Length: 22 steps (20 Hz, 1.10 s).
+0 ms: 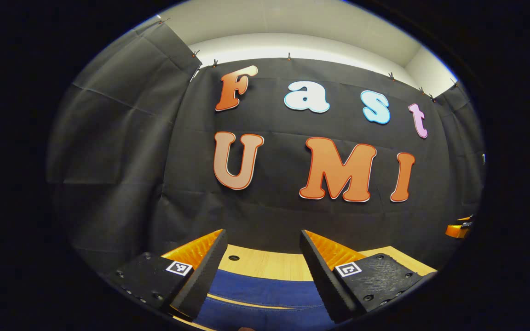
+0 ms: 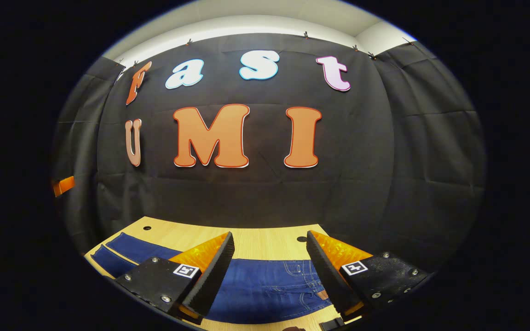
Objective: Grasp the waist and the cuffs of the jeans and fold them to make the two legs overlap; first hold the waist and fold one-third of the jeans toward the cuffs, then hold the cuffs and fold the remaining one-third in the same direction to finish folding.
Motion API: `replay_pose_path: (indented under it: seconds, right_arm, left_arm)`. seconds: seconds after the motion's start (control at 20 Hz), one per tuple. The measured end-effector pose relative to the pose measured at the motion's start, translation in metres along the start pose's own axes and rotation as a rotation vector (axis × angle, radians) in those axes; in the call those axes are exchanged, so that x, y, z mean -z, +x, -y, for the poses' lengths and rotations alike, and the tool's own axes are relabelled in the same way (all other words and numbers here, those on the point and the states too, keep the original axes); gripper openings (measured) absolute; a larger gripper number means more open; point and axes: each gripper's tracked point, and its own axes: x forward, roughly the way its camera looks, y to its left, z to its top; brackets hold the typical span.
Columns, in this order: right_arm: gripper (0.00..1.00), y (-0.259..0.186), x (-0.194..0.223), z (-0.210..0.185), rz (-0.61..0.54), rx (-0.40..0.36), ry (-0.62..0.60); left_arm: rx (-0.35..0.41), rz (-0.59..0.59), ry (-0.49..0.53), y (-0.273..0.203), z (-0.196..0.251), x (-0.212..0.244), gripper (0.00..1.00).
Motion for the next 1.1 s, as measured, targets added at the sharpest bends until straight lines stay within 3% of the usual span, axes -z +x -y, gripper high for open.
replay_pose_path:
  seconds: [0.4, 0.5, 0.75, 0.95, 1.1]
  right_arm:
    - [0.97, 0.012, 0.021, -0.009, -0.065, -0.013, -0.003]
    - [0.96, 0.012, 0.029, -0.025, -0.092, -0.055, 0.019]
    - [0.97, 0.010, 0.027, -0.034, -0.085, -0.083, -0.068]
    - [0.97, 0.017, 0.040, -0.044, -0.132, -0.116, -0.006]
    - [0.97, 0.028, 0.057, -0.050, -0.187, -0.120, 0.034]
  left_arm:
    - [-0.051, -0.015, 0.025, -0.001, -0.022, 0.014, 0.96]
    - [-0.074, -0.037, 0.070, -0.004, -0.036, 0.024, 0.94]
    - [-0.155, -0.058, 0.376, -0.016, -0.078, 0.032, 0.96]
    - [-0.077, -0.154, 0.561, -0.017, -0.083, 0.069, 1.00]
    - [0.043, -0.275, 0.715, -0.033, -0.083, 0.118, 0.98]
